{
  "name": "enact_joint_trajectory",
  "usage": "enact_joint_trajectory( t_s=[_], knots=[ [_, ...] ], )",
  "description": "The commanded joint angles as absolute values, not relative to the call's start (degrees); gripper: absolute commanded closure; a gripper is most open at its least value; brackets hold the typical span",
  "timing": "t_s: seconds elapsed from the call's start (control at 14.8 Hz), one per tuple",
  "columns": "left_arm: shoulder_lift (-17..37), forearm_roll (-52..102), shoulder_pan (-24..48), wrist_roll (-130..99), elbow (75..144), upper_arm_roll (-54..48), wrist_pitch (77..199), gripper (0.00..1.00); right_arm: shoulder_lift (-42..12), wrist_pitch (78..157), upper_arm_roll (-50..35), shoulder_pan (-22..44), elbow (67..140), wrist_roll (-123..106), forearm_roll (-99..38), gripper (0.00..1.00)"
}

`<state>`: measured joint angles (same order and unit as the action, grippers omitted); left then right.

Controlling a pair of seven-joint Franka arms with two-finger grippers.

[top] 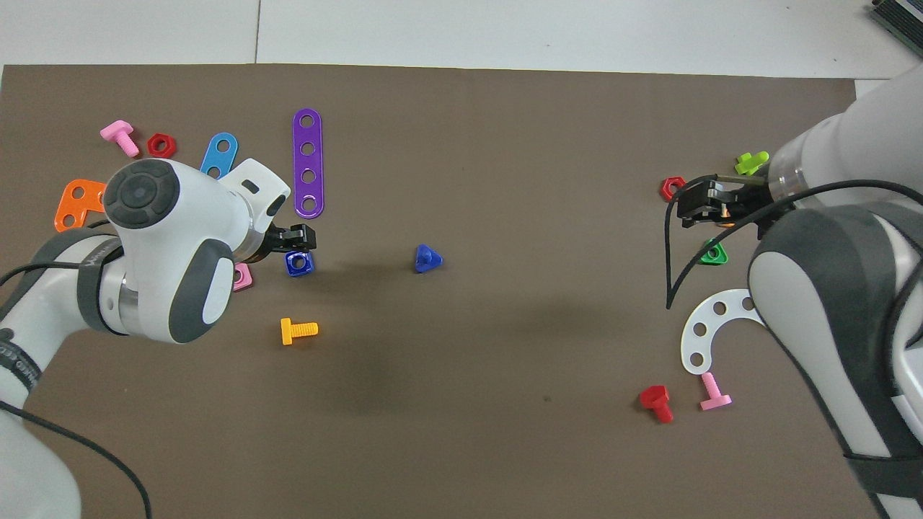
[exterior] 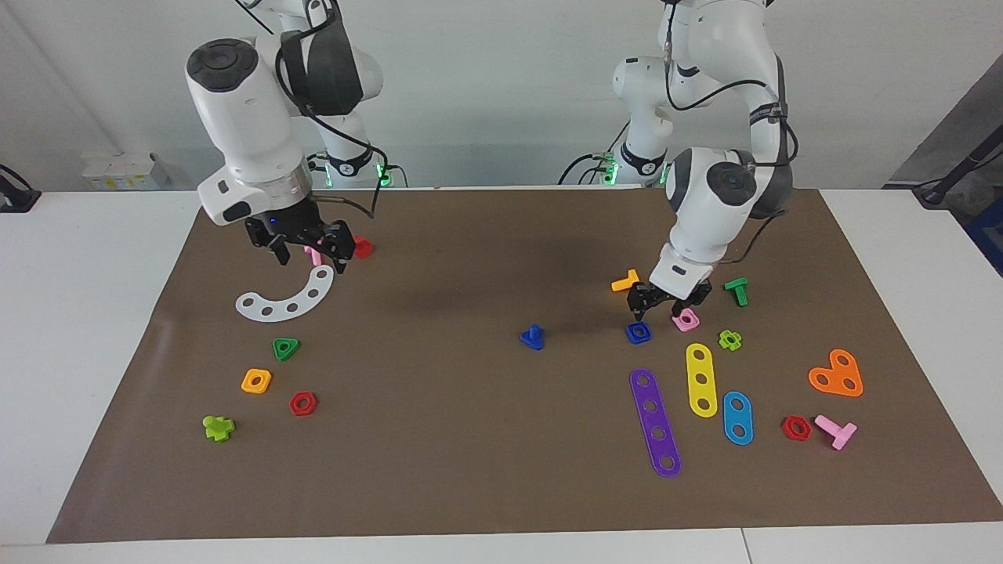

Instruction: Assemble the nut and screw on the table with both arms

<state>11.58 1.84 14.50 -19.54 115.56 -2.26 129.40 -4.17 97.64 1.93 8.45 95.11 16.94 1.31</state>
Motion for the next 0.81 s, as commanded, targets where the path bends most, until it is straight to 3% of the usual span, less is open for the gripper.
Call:
enact_joint_trajectory(
  t_s=[0.0,0.2,0.74],
  knots=[
    [12.92,2.64,15.82,-22.32,116.89,-1.41,132.18,0.25,-0.1,95.2,1.14,3.27,98.79,9.43,0.44,0.0],
    [14.24,2.64,15.82,-22.15,117.59,-1.32,134.2,0.29,1.23,92.91,1.14,-0.96,98.26,4.32,0.44,0.0],
    [15.12,2.55,15.38,-21.45,119.97,-1.23,137.54,0.33,0.53,88.78,1.58,-1.84,88.61,5.53,0.61,0.0]
  ],
)
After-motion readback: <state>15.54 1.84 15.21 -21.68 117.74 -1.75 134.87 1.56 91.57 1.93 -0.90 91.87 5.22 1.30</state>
